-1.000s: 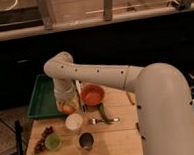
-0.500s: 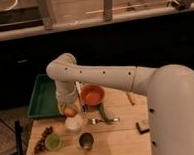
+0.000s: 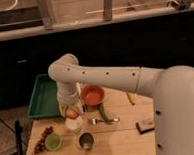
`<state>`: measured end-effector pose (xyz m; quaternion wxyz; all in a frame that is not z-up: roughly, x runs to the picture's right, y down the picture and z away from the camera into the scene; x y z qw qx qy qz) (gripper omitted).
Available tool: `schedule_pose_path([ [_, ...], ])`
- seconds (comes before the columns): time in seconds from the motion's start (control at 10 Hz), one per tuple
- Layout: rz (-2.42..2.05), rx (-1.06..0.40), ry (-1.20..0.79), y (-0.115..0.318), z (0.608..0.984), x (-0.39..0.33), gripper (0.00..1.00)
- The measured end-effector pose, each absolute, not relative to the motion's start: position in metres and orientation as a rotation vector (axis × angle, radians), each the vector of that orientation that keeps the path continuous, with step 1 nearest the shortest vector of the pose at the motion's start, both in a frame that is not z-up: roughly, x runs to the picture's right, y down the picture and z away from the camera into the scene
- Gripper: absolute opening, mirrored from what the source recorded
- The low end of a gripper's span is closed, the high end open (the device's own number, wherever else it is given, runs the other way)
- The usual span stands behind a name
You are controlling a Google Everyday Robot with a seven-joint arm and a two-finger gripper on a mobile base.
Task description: Place apple in paper cup
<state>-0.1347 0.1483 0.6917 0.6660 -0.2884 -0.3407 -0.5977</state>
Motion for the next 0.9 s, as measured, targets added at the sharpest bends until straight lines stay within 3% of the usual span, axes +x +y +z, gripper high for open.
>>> schedule_pose_path([
  [0.2, -1.349, -0.651, -0.775, 0.1489, 0.6907, -0.1323, 0.80],
  [0.9, -1.345, -0.650, -0.813, 0.1527, 0.6939, -0.1317, 0.80],
])
